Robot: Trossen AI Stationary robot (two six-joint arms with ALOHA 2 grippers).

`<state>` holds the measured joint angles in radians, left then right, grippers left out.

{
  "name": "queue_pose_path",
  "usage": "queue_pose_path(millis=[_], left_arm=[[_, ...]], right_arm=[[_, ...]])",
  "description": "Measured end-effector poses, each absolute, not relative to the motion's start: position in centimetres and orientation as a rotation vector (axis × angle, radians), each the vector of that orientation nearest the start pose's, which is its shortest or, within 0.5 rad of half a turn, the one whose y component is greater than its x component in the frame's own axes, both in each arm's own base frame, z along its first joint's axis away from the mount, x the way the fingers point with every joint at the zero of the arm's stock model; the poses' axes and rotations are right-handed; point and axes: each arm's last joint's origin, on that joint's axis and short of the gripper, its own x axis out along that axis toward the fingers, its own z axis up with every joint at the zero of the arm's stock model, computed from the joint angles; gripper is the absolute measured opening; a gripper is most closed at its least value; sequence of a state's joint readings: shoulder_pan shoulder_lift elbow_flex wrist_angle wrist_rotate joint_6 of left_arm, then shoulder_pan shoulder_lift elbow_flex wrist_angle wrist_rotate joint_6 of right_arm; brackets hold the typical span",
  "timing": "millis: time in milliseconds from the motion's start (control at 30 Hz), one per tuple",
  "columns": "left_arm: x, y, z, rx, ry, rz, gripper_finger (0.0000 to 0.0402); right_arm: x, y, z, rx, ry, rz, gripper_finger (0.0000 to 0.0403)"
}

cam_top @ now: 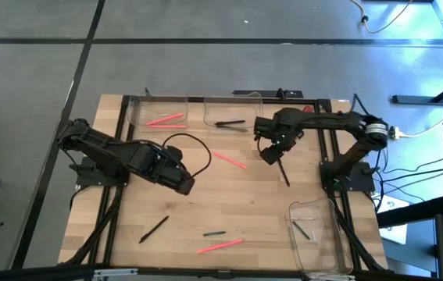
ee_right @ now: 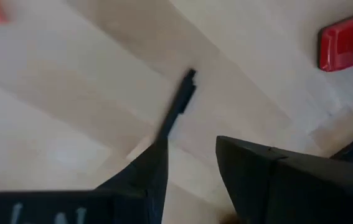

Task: Sort crayons/erasers/pens/pencils in bins
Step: Put the black pen into the top right transparent bin

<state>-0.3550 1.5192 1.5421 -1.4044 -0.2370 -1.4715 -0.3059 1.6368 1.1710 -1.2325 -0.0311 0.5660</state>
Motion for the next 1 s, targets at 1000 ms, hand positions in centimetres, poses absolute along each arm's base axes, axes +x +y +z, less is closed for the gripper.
queue_pose_path(millis=[1000], left_arm=[[27.6, -9.1, 34.9, -0.557, 0.912, 0.522, 0.0081]], right_arm=[[24.0, -9.4, 14.2, 0.851, 1.565, -0.599, 0.0138]])
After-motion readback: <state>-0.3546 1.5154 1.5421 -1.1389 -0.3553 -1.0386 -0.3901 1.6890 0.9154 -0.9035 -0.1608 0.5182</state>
